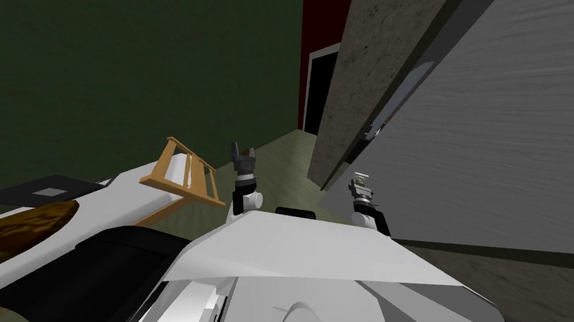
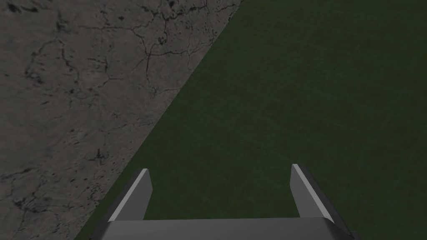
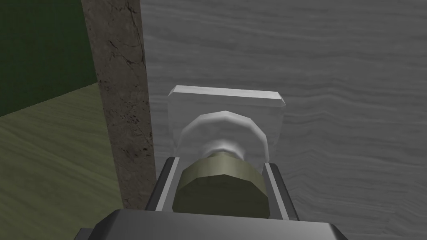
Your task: Pull the door open
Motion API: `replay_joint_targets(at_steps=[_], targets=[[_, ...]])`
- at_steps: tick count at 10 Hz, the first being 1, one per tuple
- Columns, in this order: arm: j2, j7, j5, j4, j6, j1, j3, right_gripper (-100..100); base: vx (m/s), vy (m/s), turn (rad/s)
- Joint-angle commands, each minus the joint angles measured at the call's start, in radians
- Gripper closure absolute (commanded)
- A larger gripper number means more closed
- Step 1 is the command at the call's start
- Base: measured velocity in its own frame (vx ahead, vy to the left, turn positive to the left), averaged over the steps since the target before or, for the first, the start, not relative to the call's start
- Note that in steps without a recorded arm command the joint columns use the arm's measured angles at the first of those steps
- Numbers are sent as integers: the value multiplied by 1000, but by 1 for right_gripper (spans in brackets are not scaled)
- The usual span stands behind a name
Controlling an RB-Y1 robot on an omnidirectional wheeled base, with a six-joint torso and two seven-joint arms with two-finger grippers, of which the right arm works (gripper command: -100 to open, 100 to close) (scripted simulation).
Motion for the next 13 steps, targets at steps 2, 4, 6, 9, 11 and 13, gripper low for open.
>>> replay_joint_targets(at_steps=[2,4,6,9,11,13], targets=[[-31,-30,-1,-15,-12,13,24,100,-231,-39,144],[-38,-33,-3,-15,-11,21,34,100,-120,-17,98],[-55,-46,-4,-20,-22,28,49,100,-256,-33,150],[-91,-71,-7,-30,-43,43,77,100,-243,-30,153],[-113,-87,-8,-36,-56,52,95,100,-224,-52,124],[-129,-98,-9,-40,-66,58,108,100,-200,-34,117]])
